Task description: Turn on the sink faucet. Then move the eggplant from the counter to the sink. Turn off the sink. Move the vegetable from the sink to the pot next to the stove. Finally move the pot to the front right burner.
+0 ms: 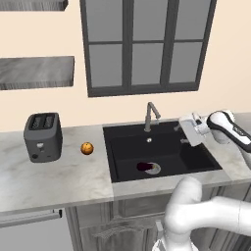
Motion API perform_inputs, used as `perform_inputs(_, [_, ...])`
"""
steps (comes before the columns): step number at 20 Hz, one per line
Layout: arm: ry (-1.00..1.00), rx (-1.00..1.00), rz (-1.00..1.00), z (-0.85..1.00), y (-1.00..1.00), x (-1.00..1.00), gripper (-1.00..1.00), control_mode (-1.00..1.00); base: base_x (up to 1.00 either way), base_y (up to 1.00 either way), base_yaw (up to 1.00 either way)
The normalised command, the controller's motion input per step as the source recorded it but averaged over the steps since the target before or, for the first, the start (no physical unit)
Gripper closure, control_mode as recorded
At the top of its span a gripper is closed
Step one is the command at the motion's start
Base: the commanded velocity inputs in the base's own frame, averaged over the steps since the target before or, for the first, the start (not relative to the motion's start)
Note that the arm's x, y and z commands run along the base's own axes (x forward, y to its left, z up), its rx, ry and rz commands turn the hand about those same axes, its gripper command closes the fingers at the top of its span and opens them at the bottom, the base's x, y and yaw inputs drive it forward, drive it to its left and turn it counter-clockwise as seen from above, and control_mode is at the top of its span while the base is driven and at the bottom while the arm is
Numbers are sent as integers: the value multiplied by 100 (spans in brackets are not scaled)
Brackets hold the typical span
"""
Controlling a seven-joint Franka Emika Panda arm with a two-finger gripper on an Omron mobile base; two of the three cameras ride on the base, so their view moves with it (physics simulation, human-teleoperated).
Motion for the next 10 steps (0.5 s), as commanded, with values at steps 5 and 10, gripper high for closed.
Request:
perform_inputs(5, [-18,-22,2,12,43,-42,-100,-100,0,0,0])
perform_inputs(10, [0,-3,0,0,1,-7,-100,-100,0,0,0])
